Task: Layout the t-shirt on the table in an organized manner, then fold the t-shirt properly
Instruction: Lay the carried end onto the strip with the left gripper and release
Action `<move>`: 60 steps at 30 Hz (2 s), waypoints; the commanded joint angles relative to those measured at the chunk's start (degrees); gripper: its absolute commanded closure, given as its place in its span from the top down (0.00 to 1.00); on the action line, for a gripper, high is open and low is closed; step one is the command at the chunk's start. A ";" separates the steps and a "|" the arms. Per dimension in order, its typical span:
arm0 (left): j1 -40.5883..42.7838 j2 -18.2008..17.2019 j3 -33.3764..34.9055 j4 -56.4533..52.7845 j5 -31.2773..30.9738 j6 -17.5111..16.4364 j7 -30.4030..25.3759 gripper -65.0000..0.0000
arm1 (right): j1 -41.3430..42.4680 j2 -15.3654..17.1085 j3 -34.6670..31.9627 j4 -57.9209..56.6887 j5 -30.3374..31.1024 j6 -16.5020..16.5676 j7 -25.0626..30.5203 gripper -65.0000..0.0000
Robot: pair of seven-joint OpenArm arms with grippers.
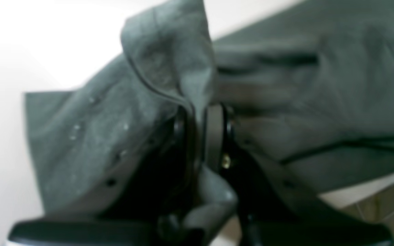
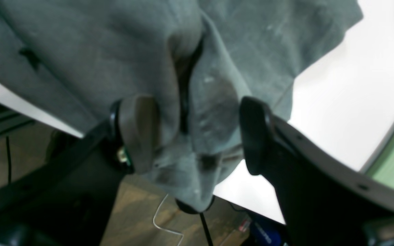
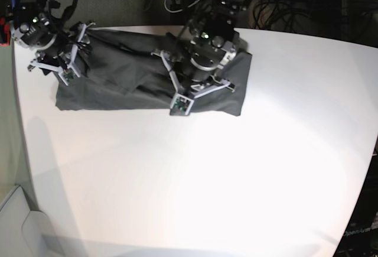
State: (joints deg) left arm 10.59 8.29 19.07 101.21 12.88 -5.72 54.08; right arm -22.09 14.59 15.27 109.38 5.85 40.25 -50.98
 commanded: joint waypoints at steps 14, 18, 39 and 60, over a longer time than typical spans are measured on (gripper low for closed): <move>-0.70 0.71 3.04 -0.07 -0.27 0.57 -1.21 0.05 | 0.24 -0.83 0.16 0.90 0.18 -0.25 0.83 0.60; -0.44 0.71 3.04 0.29 -0.36 0.57 -1.29 0.42 | 0.06 -0.83 0.16 0.90 0.18 -0.25 0.83 0.60; 0.62 -12.47 -6.54 10.22 -31.92 16.66 -6.74 0.19 | 0.24 -0.92 0.16 0.90 0.18 -0.25 0.92 0.60; -9.58 -12.91 21.85 7.23 -31.57 23.87 -6.13 0.06 | 0.24 -1.62 0.16 0.90 0.18 -0.25 0.83 0.60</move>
State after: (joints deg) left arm 1.72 -4.78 41.19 107.46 -19.09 17.85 48.49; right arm -21.96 12.38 15.11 109.38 5.80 40.25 -51.05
